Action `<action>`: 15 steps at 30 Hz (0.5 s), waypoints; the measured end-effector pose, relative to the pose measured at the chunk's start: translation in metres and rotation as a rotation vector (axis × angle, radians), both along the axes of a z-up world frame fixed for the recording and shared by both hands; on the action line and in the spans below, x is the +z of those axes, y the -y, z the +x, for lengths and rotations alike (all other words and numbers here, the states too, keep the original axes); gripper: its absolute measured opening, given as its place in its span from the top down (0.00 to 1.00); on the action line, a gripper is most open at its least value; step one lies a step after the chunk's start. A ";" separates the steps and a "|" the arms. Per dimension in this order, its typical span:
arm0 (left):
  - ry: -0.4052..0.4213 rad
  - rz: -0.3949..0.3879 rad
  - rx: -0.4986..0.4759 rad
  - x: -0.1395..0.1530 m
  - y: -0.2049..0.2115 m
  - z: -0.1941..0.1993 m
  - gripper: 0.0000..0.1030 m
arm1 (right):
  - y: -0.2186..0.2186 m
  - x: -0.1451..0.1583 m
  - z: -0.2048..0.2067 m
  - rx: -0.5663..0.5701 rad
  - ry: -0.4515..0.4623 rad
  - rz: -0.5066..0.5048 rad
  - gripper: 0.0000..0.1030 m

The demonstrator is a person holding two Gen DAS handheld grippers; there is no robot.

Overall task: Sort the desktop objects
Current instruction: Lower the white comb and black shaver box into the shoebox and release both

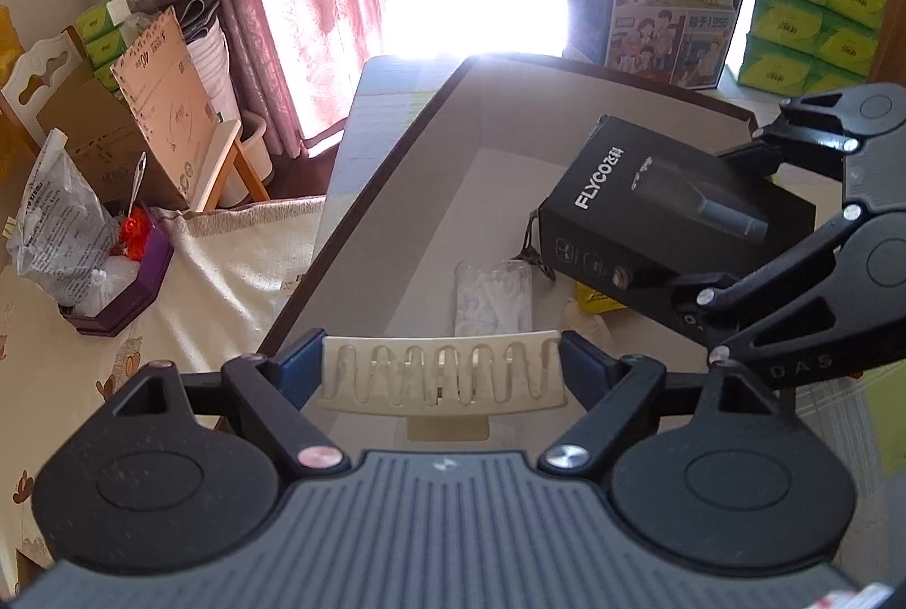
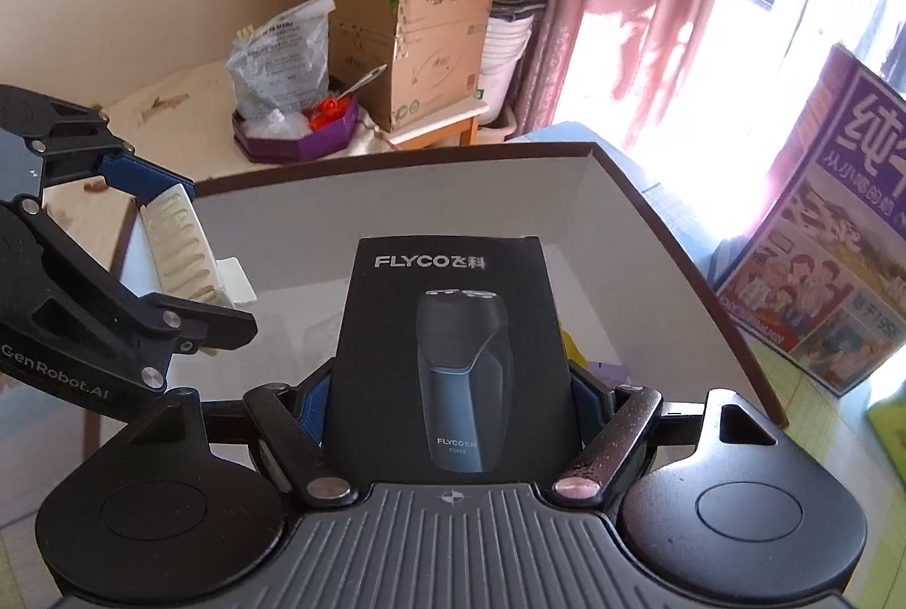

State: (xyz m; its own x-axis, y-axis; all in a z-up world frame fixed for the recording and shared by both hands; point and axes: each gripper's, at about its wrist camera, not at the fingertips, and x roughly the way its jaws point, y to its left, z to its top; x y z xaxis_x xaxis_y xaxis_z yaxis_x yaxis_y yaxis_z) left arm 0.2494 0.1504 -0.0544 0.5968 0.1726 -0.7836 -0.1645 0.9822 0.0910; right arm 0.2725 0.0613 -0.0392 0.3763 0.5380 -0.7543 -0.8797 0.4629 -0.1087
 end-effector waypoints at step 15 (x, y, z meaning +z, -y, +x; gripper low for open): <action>-0.078 -0.036 0.027 -0.028 -0.002 0.034 0.19 | -0.008 -0.038 0.017 0.048 -0.041 -0.071 0.26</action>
